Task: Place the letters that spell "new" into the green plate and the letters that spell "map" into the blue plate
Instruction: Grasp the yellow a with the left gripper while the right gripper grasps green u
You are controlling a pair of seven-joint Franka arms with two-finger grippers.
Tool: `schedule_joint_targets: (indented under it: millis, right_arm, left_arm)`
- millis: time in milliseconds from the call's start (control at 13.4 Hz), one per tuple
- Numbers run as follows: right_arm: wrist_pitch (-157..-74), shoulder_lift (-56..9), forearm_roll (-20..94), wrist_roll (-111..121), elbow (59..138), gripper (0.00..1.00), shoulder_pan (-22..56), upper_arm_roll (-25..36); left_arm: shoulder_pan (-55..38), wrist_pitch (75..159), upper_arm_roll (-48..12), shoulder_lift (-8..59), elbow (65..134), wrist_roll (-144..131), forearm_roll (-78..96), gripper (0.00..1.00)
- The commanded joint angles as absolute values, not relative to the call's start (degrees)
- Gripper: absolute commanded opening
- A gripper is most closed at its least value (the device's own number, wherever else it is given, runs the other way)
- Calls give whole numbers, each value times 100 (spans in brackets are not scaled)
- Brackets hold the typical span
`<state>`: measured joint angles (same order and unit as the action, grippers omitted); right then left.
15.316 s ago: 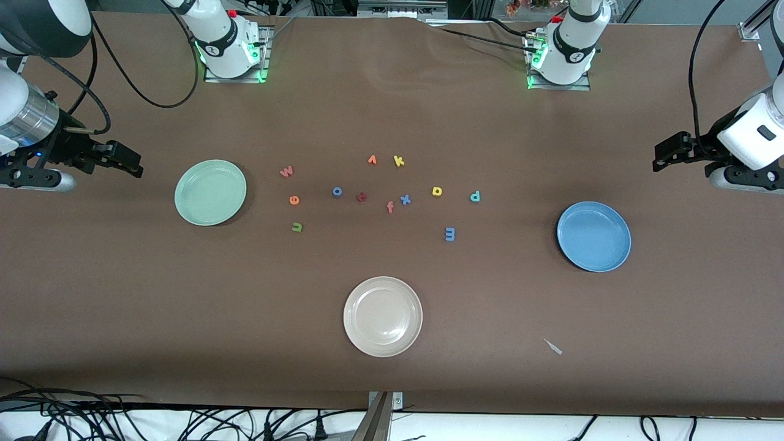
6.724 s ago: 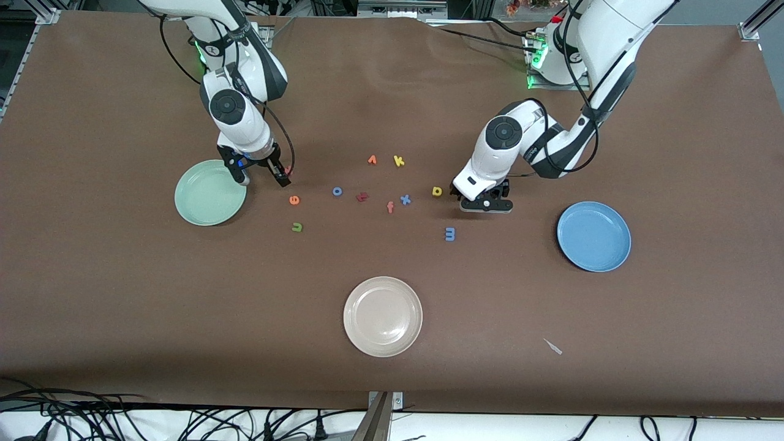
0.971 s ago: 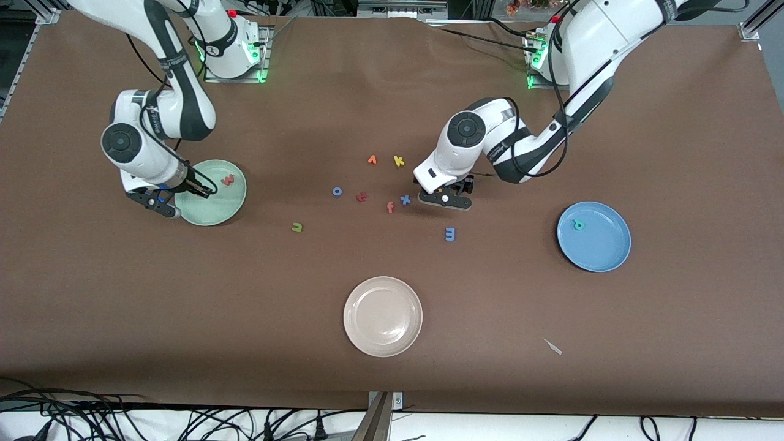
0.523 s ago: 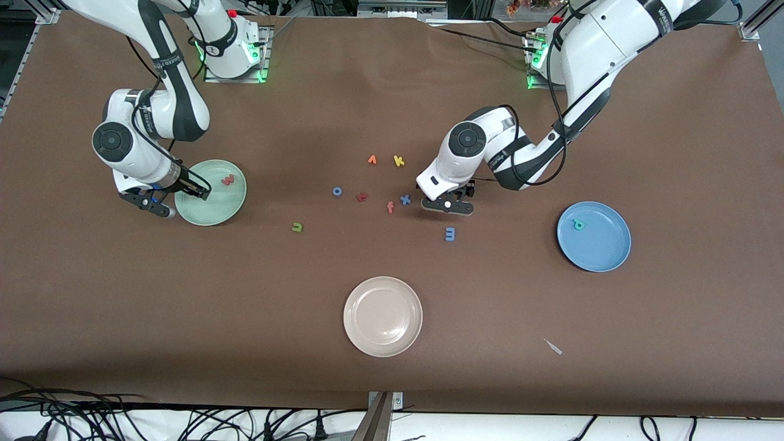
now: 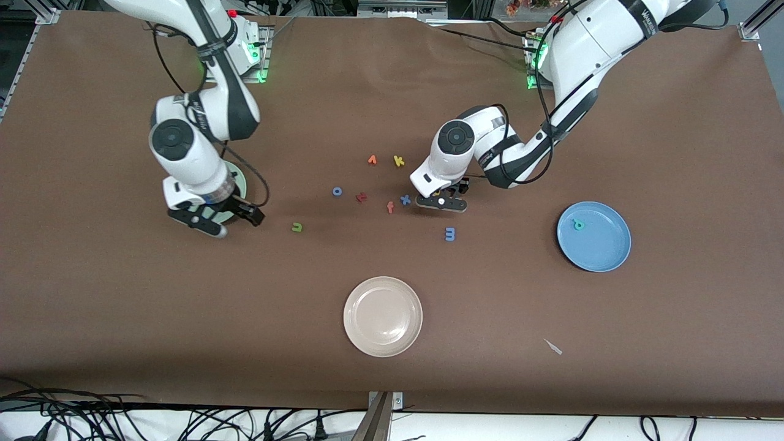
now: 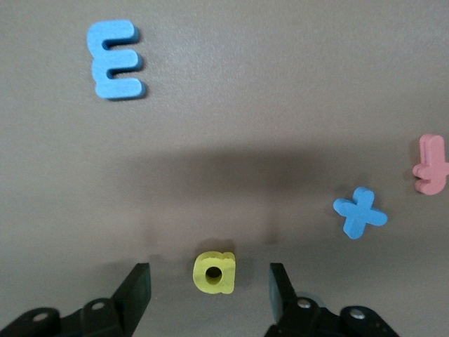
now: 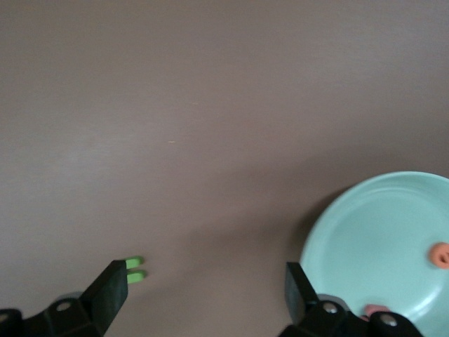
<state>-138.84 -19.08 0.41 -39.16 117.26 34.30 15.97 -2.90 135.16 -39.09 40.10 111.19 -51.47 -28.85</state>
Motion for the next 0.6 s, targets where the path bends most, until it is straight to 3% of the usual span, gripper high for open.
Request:
schedule_joint_targets:
  millis: [0, 523]
  right_arm:
    - [-13685, -2565, 114, -3798, 10927, 99, 3524, 1478]
    - [-13755, -3014, 281, -3727, 10723, 99, 3489, 1134]
  left_arm:
    - [-641, 13518, -3613, 4052, 11004, -5370, -3076, 74]
    - [-686, 13509, -3604, 4096, 10942, -5432, -3076, 46]
